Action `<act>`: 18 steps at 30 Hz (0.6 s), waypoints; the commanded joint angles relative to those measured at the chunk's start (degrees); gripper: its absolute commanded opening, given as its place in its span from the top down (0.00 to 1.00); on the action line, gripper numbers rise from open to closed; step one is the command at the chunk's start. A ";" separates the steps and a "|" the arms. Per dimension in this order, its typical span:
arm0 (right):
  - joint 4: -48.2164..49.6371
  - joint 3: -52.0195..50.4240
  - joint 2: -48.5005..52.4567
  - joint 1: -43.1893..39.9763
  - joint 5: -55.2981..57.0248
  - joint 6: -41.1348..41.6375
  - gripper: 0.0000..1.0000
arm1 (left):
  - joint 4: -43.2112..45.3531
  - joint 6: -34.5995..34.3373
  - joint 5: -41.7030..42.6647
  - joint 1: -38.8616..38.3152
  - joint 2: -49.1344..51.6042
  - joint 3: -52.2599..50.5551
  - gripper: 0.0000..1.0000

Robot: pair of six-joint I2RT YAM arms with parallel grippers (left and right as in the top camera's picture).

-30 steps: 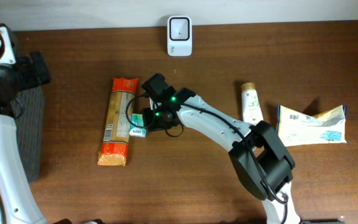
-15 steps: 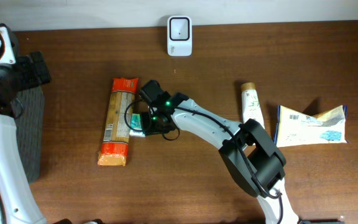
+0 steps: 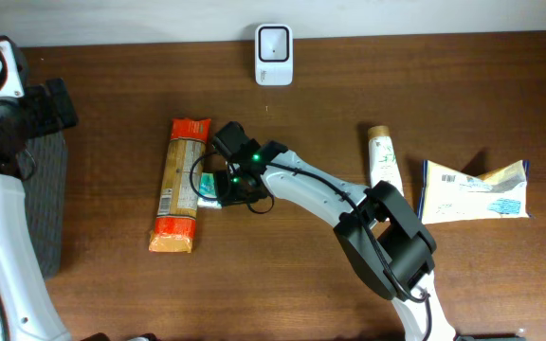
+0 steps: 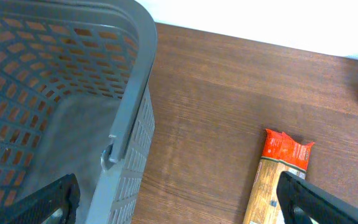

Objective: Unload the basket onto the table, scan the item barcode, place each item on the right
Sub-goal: 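Move the right gripper to the green tissue pack and grasp it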

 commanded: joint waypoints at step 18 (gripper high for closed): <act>0.42 -0.31 0.74 1.22 0.92 0.31 0.66 | 0.07 0.92 -0.22 0.15 -0.28 0.66 0.01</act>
